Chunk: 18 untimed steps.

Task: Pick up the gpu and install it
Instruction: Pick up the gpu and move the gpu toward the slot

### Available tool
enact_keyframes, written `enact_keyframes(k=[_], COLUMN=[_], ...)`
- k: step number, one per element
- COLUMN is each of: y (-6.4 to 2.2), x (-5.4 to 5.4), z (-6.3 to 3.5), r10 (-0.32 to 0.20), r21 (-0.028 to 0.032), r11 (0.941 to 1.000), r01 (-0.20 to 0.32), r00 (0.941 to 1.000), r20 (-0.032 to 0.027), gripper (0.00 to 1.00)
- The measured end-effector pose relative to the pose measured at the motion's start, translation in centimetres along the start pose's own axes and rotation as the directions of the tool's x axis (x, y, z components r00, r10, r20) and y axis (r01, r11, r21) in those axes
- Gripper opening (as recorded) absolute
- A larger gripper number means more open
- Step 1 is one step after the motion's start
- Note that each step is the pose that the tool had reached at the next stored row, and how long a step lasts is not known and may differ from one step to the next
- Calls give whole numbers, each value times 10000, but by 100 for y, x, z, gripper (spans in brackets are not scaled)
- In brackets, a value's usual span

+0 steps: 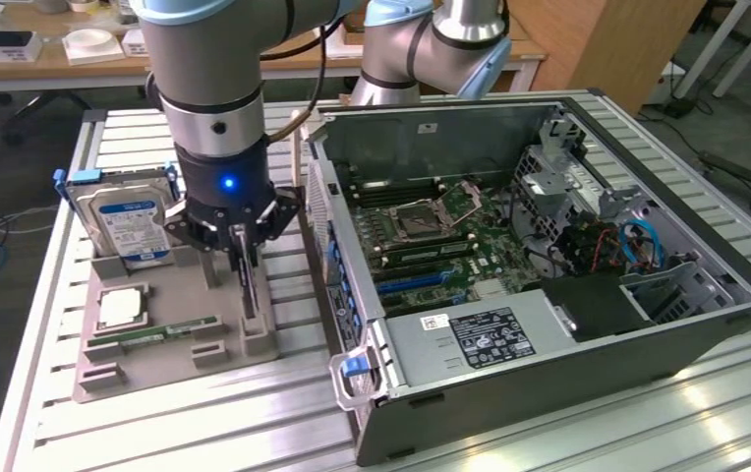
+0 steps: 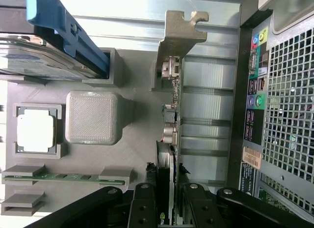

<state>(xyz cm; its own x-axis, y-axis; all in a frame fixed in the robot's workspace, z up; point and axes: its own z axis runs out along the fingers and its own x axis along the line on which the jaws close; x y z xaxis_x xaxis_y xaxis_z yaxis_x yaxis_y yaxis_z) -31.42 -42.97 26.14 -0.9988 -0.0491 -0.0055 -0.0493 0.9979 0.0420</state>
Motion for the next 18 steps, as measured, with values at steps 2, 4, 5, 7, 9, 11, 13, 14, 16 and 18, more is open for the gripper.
enact_keyframes(k=[2, 4, 5, 7, 9, 11, 13, 14, 16, 18], y=[1, 2, 3, 3, 3, 4, 4, 4, 4, 4], x=[-1, 0, -1, -1, 0, -1, -1, -1, -1, -1], z=[-22, -52, -63, -82, -99, -113, -120, -123, -129, -132], r10=[0, 0, 0, 0, 0, 0, 0, -1, -2, -2], r21=[-1, -2, -1, -7, -14, -16, -18, -17, -18, -18], r11=[10000, 10000, 10000, 10000, 10000, 10000, 10000, 10000, 10000, 10000], r01=[0, 0, 0, 0, 0, 0, 0, 1, 2, 2], r00=[10000, 10000, 10000, 10000, 10000, 10000, 10000, 10000, 10000, 10000], r20=[1, 1, 1, 1, 2, 2, 3, 2, 3, 3], gripper=[27, 27, 27, 27, 27, 27, 27, 27, 27, 27])
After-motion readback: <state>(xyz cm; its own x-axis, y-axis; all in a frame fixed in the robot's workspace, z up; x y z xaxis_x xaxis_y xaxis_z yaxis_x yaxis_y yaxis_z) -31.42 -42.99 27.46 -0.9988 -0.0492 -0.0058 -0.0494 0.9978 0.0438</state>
